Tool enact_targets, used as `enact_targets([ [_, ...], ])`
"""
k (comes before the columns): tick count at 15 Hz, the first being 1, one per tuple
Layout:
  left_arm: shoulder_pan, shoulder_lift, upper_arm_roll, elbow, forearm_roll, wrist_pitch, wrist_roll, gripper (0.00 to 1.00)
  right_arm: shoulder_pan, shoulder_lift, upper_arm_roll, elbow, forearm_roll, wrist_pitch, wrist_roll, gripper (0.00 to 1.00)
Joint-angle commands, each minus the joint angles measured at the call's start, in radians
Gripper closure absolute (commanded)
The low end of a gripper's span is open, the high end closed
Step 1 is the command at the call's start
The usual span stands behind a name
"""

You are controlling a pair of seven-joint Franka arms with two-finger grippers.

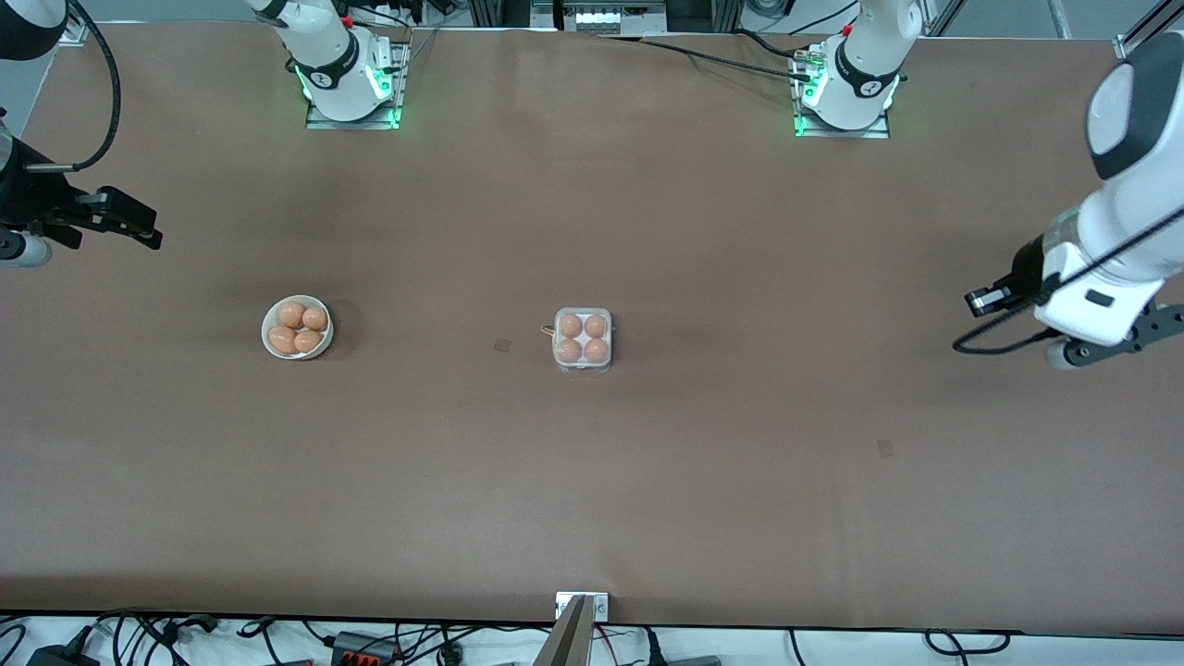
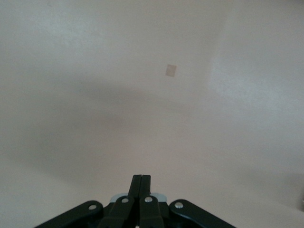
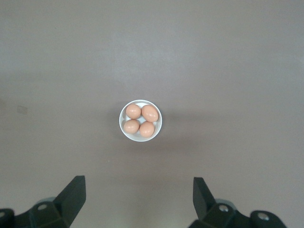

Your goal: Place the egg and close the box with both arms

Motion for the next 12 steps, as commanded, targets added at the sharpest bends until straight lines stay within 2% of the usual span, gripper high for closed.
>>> enact_targets([
  [1, 0.029, -0.099, -0.012, -0.121, 0.011, 0.058, 0.024, 0.83, -0.003, -0.016, 0.002, 0.005, 0.005, -0.011, 0.003, 0.00],
  [2, 0.027, -0.093, -0.012, -0.101, 0.005, 0.058, 0.025, 0.62, -0.003, -0.014, 0.002, 0.014, 0.005, -0.018, 0.003, 0.00],
  [3, 0.027, -0.084, -0.011, -0.095, -0.003, 0.058, 0.027, 0.19, -0.003, -0.014, 0.002, 0.014, 0.005, -0.017, 0.003, 0.00],
  [4, 0.024, -0.070, -0.011, -0.093, -0.009, 0.055, 0.039, 0.00, -0.003, -0.013, 0.001, 0.014, 0.005, -0.017, 0.003, 0.00],
  [12, 0.055, -0.057, -0.002, -0.067, -0.023, 0.061, 0.160, 0.00, -0.004, -0.013, 0.001, 0.014, 0.002, -0.017, 0.002, 0.00],
])
